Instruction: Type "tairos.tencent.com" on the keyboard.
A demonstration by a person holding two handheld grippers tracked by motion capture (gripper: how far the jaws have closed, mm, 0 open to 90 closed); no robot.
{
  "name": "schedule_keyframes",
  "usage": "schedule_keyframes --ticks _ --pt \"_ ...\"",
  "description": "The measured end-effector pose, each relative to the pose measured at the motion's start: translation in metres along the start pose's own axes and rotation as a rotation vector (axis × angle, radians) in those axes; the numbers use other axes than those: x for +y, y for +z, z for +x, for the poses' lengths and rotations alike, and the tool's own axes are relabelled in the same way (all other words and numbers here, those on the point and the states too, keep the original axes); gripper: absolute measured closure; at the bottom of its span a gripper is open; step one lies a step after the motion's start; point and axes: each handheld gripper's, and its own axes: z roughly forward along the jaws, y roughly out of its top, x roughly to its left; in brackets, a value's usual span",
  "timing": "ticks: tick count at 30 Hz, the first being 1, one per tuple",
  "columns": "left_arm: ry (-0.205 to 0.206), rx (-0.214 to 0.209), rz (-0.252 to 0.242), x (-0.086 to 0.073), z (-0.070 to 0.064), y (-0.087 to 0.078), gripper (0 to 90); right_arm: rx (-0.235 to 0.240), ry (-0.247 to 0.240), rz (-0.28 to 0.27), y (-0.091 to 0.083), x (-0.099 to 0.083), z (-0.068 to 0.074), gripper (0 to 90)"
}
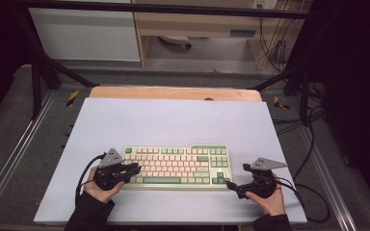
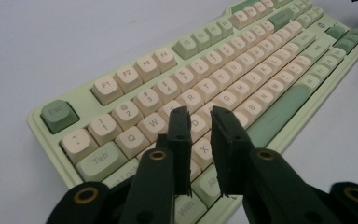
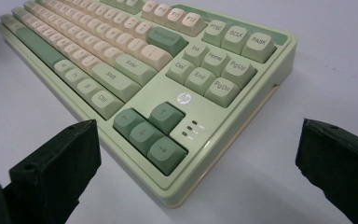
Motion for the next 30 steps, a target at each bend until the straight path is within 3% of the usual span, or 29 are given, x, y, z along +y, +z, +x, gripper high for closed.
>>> schedule_keyframes --ticks 12,20,30 --pt "0.01 -0.017 0.007 0.012 -0.008 0.019 89.5 -0.001 -0.002 0.005 0.001 0.0 0.0 0.5" --pt "0.016 -0.035 0.013 0.018 -0.013 0.033 90.0 -0.002 -0.003 0.006 0.001 0.0 0.0 0.5" --pt "0.019 -0.018 0.029 0.026 -0.017 0.052 90.0 0.0 -0.003 0.007 0.001 0.0 0.0 0.5"
